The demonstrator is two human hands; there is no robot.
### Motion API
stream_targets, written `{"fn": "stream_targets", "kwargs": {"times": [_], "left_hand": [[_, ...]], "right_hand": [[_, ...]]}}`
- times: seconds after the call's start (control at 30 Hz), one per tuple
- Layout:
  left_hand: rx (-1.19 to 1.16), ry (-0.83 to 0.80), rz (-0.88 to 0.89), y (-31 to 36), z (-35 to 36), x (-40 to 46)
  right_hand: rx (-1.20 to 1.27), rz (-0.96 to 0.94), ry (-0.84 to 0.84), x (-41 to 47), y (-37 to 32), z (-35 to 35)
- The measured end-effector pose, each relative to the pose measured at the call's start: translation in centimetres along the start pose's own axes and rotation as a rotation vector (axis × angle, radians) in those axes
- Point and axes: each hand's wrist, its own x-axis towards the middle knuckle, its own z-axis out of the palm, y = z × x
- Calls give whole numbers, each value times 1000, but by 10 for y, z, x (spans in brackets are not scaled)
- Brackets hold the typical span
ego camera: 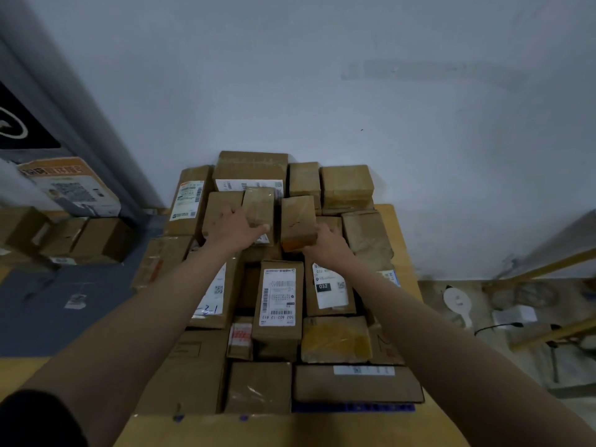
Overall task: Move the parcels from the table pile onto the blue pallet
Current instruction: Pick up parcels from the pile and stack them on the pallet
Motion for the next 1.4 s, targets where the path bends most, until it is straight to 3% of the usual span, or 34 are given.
{"fn": "stream_targets", "kwargs": {"times": [0.1,0.47,0.57,0.73,1.1,1.4], "left_hand": [[84,16,36,-9,-10,-26],[24,15,103,-106,-37,-107],[-19,-81,76,-132,-44,-125],[151,-201,95,-187,-60,-148],[162,-278,71,-349,-96,-181],[137,-285,7,-411,-103,-173]], "right_hand": [[-34,-49,-11,-20,-9,1],[-394,-243,-81,-76,-78,46],[-465,-277,-122,-90,-101,63],[-577,-323,-213,-107,-148,95],[-594,-333,-252,-153,-253,203],[-520,-366,-273,-145,-292,252]]}}
